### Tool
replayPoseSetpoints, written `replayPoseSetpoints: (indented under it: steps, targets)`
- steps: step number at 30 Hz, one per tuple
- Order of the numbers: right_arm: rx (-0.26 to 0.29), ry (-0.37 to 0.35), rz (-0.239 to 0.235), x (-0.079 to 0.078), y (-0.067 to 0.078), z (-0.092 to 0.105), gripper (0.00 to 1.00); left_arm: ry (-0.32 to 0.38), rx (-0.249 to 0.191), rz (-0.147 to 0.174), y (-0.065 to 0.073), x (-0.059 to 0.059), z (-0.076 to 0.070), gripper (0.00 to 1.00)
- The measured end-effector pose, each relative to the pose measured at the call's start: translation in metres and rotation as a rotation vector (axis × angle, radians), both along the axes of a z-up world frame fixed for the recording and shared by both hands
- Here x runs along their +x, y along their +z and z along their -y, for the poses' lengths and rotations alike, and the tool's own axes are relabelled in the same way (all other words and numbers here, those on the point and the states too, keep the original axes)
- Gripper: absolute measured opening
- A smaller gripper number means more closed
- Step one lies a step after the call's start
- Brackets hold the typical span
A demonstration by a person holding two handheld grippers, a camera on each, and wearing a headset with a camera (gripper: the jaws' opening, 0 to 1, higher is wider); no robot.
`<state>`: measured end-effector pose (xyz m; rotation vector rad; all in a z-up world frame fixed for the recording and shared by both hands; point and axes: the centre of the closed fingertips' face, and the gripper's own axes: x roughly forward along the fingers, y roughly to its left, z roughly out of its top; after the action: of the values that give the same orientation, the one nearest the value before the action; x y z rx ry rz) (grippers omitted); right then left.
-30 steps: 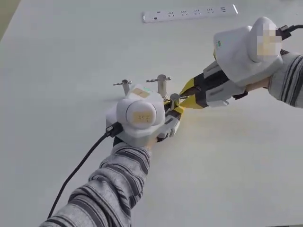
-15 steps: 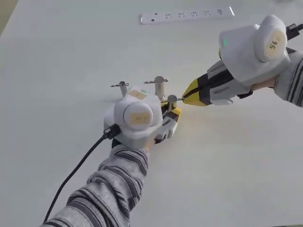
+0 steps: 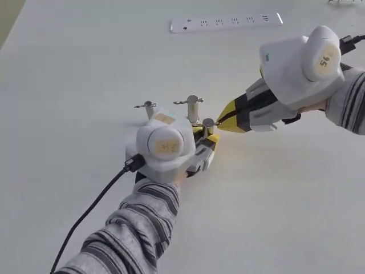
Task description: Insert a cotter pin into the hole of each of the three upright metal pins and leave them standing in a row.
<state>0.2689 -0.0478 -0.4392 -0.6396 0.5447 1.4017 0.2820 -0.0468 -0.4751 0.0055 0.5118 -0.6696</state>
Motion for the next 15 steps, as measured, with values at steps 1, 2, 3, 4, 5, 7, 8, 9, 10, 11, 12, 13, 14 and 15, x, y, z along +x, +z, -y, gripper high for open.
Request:
replayPoseSetpoints:
  steps: [1, 2, 3, 4, 5, 7, 8, 9, 10, 11, 12, 13, 14, 15]
  targets:
    - [-0.001, 0.004, 0.003, -0.0006, 0.0001, -0.0005, 0.0, 0.0, 0.0, 0.0, -0.0001, -0.0001, 0.0, 0.11]
    - [-0.002, 0.005, 0.004, -0.0011, 0.0005, -0.0013, 0.0, 0.0, 0.001, 0.0, -0.0002, -0.0001, 0.0001, 0.11]
    - [-0.002, 0.005, 0.004, -0.0016, 0.0008, -0.0016, 0.0, 0.0, 0.001, 0.0, -0.0002, -0.0001, 0.0001, 0.11]
    - [-0.002, 0.006, 0.005, -0.002, 0.001, -0.0017, 0.0, 0.001, 0.0, -0.001, -0.0004, 0.0, 0.0002, 0.11]
    - [-0.002, 0.007, 0.007, -0.0027, 0.0015, -0.0019, 0.0, 0.001, 0.0, -0.002, -0.0006, 0.0001, 0.0003, 0.11]
    - [-0.002, 0.008, 0.01, -0.0037, 0.0021, -0.0022, 0.0, 0.002, 0.0, -0.002, -0.0007, -0.0002, 0.0005, 0.11]
    - [-0.002, 0.008, 0.01, -0.0039, 0.0023, -0.0023, 0.0, 0.003, 0.0, -0.002, -0.0007, -0.0002, 0.0005, 0.11]
    - [-0.003, 0.005, 0.009, -0.0043, 0.0024, -0.0024, 0.0, 0.004, 0.0, -0.002, -0.0008, -0.0001, 0.0005, 0.11]
    - [-0.002, 0.006, 0.01, -0.0046, 0.0025, -0.0024, 0.0, 0.005, 0.0, -0.003, -0.001, 0.0, 0.0006, 0.11]
    - [-0.002, 0.005, 0.011, -0.0048, 0.0026, -0.0025, 0.0, 0.008, 0.002, -0.004, -0.0013, 0.0001, 0.0006, 0.12]
    - [0.0, 0.001, 0.007, -0.005, 0.0027, -0.0026, 0.0, 0.009, 0.004, -0.004, -0.0015, 0.0002, 0.0006, 0.12]
    - [0.005, -0.018, -0.007, -0.0048, 0.0023, -0.0028, 0.0, 0.011, 0.007, -0.005, -0.0019, 0.0003, 0.0003, 0.12]
    - [0.006, -0.032, -0.019, -0.0049, 0.0019, -0.0026, 0.0, 0.012, 0.01, -0.006, -0.0024, 0.0001, 0.0001, 0.12]
    - [0.006, -0.034, -0.02, -0.0045, 0.0015, -0.0027, 0.0, 0.011, 0.026, -0.011, -0.0042, -0.001, -0.0012, 0.12]
